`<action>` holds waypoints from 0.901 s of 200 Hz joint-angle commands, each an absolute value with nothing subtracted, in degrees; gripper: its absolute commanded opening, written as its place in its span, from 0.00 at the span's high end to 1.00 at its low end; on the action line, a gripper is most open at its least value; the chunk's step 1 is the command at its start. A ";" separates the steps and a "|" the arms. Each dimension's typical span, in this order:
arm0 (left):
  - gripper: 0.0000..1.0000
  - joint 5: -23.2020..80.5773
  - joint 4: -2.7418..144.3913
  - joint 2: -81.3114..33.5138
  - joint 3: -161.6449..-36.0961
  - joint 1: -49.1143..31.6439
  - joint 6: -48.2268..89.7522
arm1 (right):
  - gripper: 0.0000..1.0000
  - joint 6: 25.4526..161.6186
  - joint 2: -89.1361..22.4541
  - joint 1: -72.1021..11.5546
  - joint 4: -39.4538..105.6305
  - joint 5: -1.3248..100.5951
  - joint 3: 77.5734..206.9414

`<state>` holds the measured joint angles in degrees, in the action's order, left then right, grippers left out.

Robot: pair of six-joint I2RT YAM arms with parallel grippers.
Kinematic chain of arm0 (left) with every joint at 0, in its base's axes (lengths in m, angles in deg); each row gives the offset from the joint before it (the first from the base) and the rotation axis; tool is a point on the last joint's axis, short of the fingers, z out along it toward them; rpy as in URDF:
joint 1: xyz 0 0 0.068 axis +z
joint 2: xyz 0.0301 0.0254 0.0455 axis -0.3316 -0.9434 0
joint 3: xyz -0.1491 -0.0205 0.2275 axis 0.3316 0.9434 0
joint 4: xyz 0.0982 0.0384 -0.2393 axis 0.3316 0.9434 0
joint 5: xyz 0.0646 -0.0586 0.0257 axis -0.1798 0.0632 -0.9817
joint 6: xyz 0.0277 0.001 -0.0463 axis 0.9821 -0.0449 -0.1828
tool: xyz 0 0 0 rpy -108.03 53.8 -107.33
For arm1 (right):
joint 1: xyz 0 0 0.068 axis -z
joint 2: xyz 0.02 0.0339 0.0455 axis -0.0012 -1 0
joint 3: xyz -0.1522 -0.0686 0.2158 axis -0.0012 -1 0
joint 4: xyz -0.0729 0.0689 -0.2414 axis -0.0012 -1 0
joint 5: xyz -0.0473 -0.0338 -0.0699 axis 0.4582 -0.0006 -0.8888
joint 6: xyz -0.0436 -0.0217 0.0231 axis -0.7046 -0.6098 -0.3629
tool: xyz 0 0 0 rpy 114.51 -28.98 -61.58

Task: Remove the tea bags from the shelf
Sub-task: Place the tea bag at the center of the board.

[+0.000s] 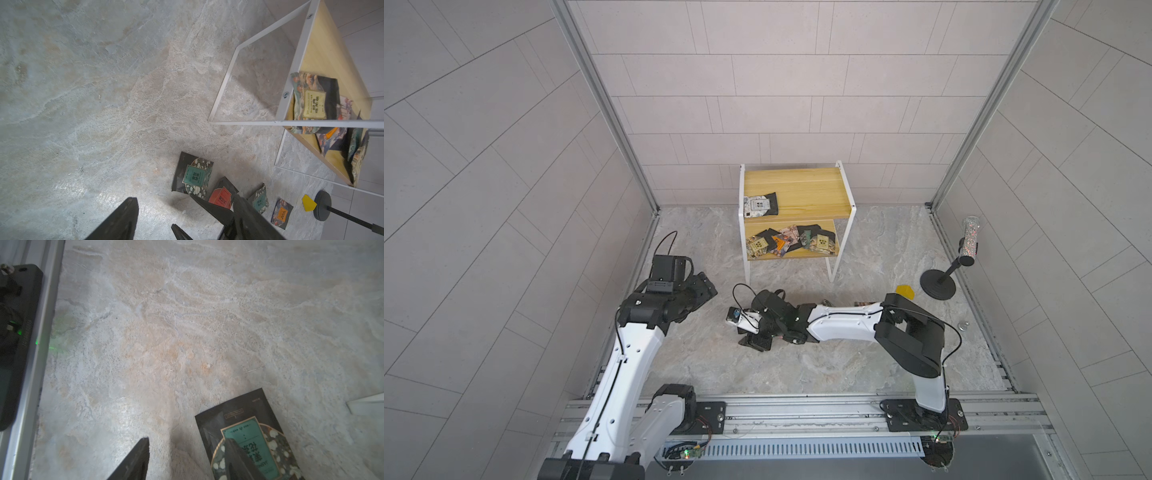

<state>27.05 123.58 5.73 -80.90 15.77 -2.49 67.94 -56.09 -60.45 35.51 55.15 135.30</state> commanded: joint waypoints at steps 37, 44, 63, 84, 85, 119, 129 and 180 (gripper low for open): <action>0.20 30.58 123.08 4.76 -84.83 15.79 2.49 | 0.39 69.14 -41.70 -59.77 30.44 52.30 133.09; 0.20 30.74 123.04 4.57 -85.37 15.68 2.71 | 0.39 69.81 -40.07 -59.51 29.50 52.23 132.71; 0.18 32.03 122.92 3.51 -87.39 14.98 3.44 | 0.39 70.75 -35.60 -58.88 26.78 51.89 131.39; 0.15 32.76 122.90 2.12 -90.08 14.15 4.18 | 0.38 71.31 -30.46 -58.22 24.11 50.83 129.58; 0.15 32.83 122.91 2.08 -90.22 14.12 4.25 | 0.38 71.31 -30.36 -58.19 24.00 50.78 129.54; 0.01 33.86 122.86 -1.33 -96.33 12.75 6.68 | 0.32 73.48 -22.47 -55.45 19.49 50.09 127.18; 0.00 35.43 121.39 -1.92 -97.57 12.77 7.17 | 0.31 74.57 -20.43 -54.28 18.36 50.15 126.49; 0.00 39.24 120.03 -7.41 -108.23 11.44 11.64 | 0.23 79.00 -9.43 -47.59 15.96 49.33 121.29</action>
